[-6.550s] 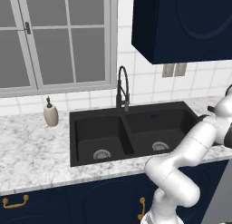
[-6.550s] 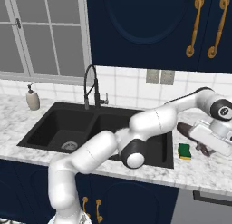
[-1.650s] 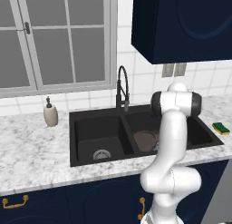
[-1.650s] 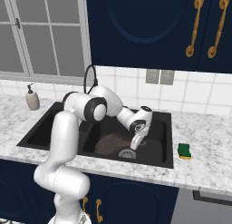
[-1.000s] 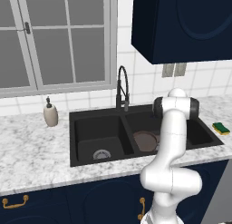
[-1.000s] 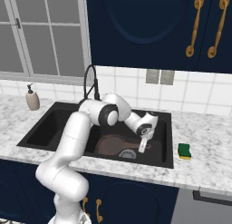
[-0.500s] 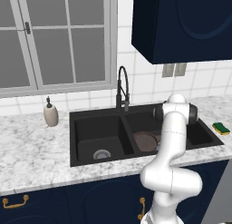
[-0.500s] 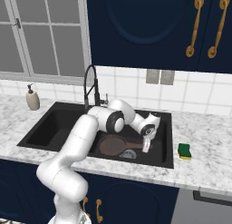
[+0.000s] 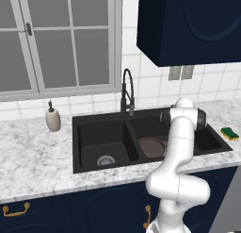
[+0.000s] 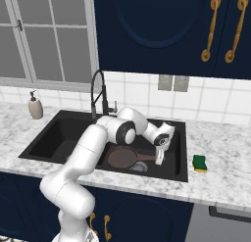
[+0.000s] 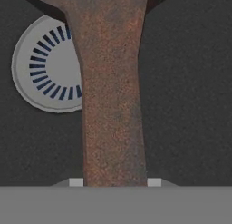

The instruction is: Pick the pan and sponge and place them into the sink. Then turn on the water.

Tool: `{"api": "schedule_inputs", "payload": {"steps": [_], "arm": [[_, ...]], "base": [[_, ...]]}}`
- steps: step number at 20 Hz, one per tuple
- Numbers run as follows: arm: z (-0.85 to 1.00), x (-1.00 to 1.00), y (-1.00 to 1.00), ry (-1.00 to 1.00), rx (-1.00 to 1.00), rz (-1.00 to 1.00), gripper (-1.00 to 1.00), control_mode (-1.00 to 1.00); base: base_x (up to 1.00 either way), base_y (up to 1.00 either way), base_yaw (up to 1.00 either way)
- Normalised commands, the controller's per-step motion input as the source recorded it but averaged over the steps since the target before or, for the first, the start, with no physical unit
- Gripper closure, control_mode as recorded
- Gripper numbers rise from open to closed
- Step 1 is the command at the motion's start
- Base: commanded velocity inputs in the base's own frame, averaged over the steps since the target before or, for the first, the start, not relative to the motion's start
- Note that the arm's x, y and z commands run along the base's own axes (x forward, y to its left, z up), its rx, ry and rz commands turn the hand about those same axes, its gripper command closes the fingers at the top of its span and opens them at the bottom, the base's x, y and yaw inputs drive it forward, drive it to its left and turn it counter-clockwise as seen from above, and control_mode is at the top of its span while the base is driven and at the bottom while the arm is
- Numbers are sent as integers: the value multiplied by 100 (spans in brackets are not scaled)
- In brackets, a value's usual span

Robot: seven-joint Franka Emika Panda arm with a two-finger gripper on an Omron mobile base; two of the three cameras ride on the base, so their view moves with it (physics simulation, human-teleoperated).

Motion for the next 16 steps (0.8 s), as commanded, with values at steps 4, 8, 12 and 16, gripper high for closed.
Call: {"api": "schedule_inputs", "payload": {"steps": [4, 8, 12, 16], "arm": [[0, 0, 0, 0, 0, 0, -100, -100], [0, 0, 0, 0, 0, 0, -100, -100], [0, 0, 0, 0, 0, 0, -100, -100], [3, -7, -2, 0, 0, 0, -100, -100]], "base": [[0, 0, 0], [0, 0, 0], [0, 0, 0], [0, 0, 0]]}}
